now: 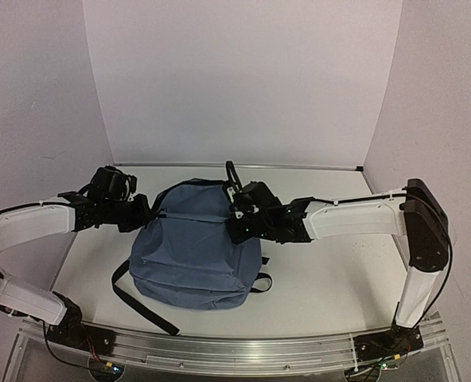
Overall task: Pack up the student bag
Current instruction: Zip the student bag at the center of the board, then reset both arms
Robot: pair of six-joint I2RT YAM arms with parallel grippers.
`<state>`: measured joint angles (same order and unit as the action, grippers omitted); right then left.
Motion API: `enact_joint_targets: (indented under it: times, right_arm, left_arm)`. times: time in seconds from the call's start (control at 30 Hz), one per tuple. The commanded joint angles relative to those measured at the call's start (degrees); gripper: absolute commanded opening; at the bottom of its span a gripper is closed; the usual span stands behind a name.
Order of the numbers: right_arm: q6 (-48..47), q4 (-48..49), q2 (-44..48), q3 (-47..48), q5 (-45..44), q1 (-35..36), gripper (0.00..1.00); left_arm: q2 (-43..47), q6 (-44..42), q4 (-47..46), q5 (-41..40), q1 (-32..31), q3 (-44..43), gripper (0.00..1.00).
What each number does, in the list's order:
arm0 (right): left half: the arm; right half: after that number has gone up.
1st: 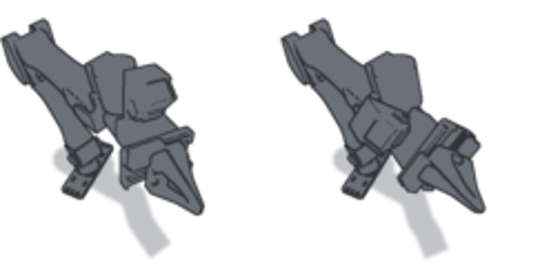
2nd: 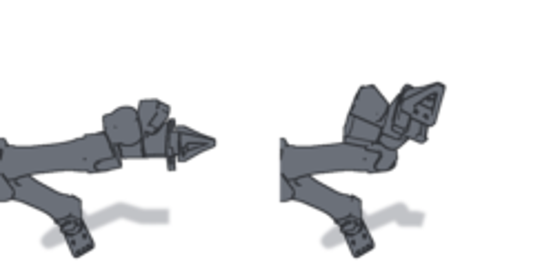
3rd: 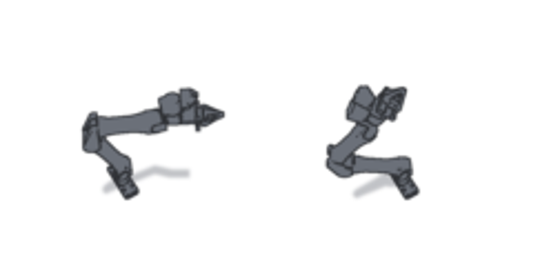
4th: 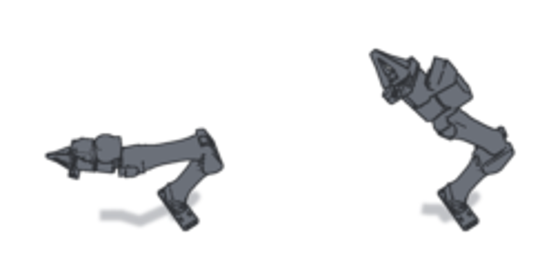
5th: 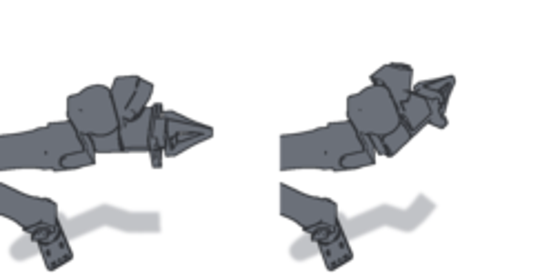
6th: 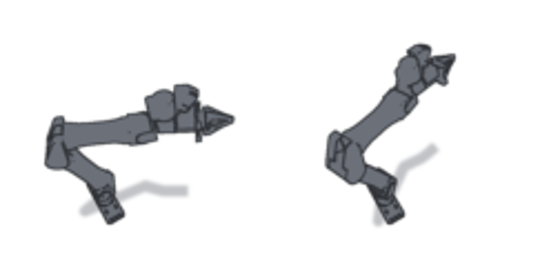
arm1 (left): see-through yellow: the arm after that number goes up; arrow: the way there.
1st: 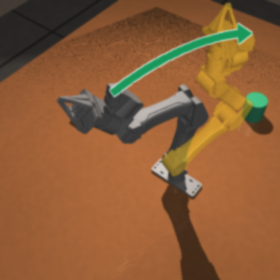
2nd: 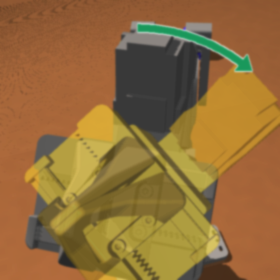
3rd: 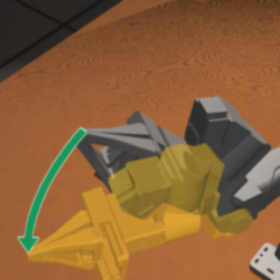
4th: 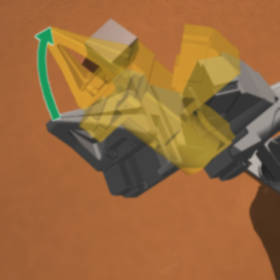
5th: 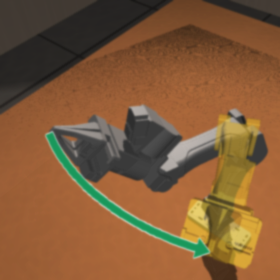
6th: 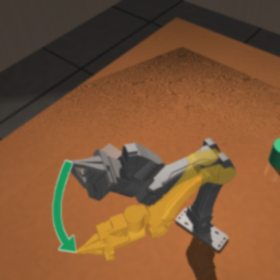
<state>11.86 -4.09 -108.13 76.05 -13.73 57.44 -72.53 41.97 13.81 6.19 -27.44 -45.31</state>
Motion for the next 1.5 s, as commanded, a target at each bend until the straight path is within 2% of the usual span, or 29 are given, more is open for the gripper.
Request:
enact_joint_targets:
  times: [0.0, 0.03, 0.1, 0.17, 0.2, 0.3, 0.4, 0.63, 0.73, 0.87, 0.97, 1.17, 1.33, 1.47]
  right_arm:
    - [-0.04, -6.86, 4.14, 0.1, -1.18, -2.62, 0.06]
    - [0.04, -6.88, 4.57, 0.64, -0.33, -2.61, 0.16]
    - [0.49, -6.8, 5.58, 1.54, 1.37, -2.87, 0.43]
    - [1.36, -6.81, 6.45, 2.17, 3.29, -3.54, 0.71]
    - [1.93, -6.81, 7.03, 2.41, 4.22, -4.14, 0.79]
    - [3.38, -6.81, 8.44, 2.05, 6.99, -7.46, 0.96]
    - [4.59, -6.81, 9.8, 0.36, 8.83, -11.64, 0.98]
    - [5.55, -6.67, 13.13, -6.93, 13.03, -26.49, 0.98]
    - [6.03, -5.91, 15.93, -10.55, 15.24, -34.48, 0.98]
    - [6.27, -2.42, 22.82, -16.06, 15.29, -41.56, 0.98]
    - [6.26, 3.83, 29.99, -21.26, 12.65, -44.74, 0.98]
    - [3.99, 21.86, 41.44, -33.03, 7.64, -45.9, 0.98]
    - [-0.02, 36.16, 44.26, -43.13, 4.03, -45.85, 0.98]
    - [-1.74, 46.37, 44.23, -50.94, 3.13, -45.87, 0.98]
  left_arm:
    - [-1.82, -4.03, 1.22, 2.25, 2.22, -2.82, 0.02]
    - [-2.1, -5.02, 1.66, 2.83, 2.22, -3.88, 0.11]
    - [-2.32, -6.84, 2.71, 3.04, 2.22, -5.68, 0.45]
    - [-2.45, -9.04, 4.11, 2.62, 2.24, -7.35, 0.72]
    - [-2.53, -9.92, 5.38, 1.96, 2.34, -8.52, 0.82]
    - [-2.48, -12.42, 7.63, 0.66, 3.77, -10.59, 0.96]
    - [-2.23, -14.67, 8.62, 1.17, 8.11, -11.2, 1.0]
    - [0.3, -15.93, 6.56, 4.56, 25.19, -8.84, 1.0]
    - [3.29, -15.57, 4.68, 6.2, 32.38, -7.16, 1.0]
    - [6.15, -15.6, 1.92, 4.87, 38.28, -4.94, 1.0]
    - [8.81, -15.72, -3.11, 1.3, 39.49, -1.67, 1.0]
    - [16.35, -17.79, -18.86, -5.36, 39.47, 9.78, 1.0]
    - [19.86, -21.16, -26.3, -10.81, 39.47, 17.87, 1.0]
    - [20.66, -22.06, -26.93, -11.73, 39.48, 21.18, 1.0]
